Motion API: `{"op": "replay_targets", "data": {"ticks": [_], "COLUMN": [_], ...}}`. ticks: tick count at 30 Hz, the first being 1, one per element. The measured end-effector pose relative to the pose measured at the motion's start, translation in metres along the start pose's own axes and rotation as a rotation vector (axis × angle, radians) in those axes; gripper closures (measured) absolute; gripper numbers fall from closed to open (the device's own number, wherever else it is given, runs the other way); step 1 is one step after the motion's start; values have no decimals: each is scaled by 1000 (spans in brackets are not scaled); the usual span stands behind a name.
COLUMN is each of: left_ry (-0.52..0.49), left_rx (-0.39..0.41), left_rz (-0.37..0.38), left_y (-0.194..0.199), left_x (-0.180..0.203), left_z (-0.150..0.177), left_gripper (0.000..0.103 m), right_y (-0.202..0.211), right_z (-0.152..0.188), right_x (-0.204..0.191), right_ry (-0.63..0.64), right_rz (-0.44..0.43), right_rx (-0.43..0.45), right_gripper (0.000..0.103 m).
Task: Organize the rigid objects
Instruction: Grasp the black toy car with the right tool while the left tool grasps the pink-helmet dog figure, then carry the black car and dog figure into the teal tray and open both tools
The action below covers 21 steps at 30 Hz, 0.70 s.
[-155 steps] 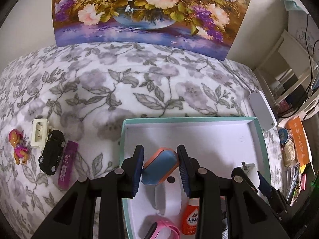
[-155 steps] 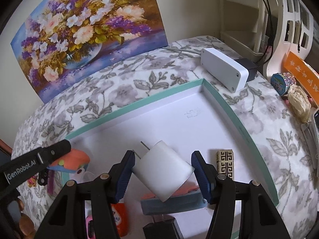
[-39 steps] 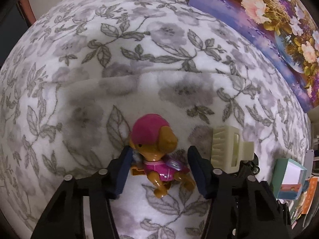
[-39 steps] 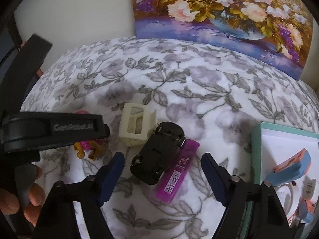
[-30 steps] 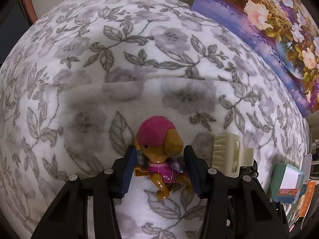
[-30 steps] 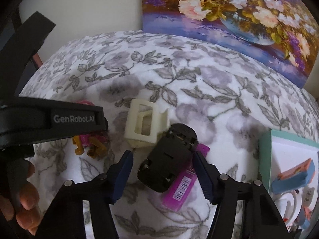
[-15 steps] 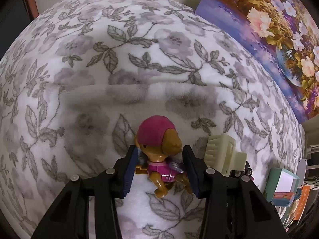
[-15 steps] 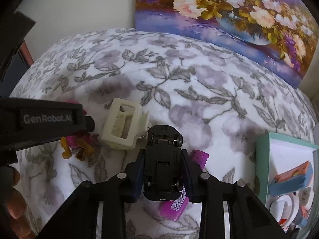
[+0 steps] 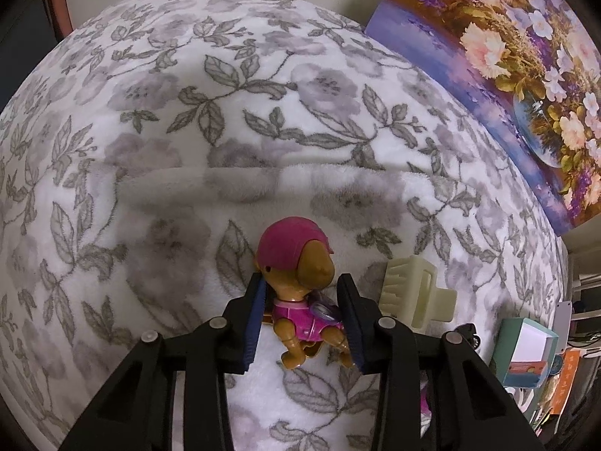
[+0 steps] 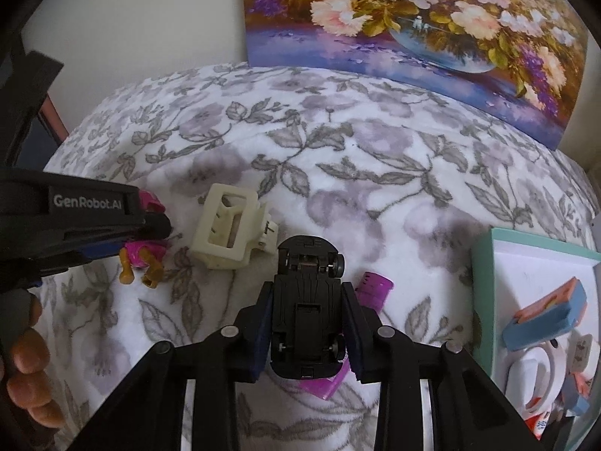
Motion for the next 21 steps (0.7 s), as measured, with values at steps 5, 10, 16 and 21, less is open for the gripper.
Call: {"op": "replay_targets", "data": {"ticks": [5,10,16,21], "left_ry": [-12,-13,-10,-13], "left_rx": [33,57,77,98], "left_rz": [-4,-3,12,40], "left_y": [16,30,48,64], "left_x": [-1,-2,5,18], "left_z": [-2,-2,2,8], "left_gripper": [63,63,63,63], "right_y": [12,25,45,62], "right_z": [1,0,0,4], "right_x": [4,4,12,21], "right_ry": [-32,-37,-56,-86], "right_rz": [-16,-26,-28,-36], "right_rx": [16,38,67,88], "right_gripper": [68,68,68,68]}}
Point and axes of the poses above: each gripper's, at about its wrist camera, not at the fingertips, and y roughly against the way its jaws point, x to its right, z to its underside, the point moved 7 cm from there along -y, roughly the way its jaws point, and after that the axes turned 11 degrees about y, right-handed, at the moved point
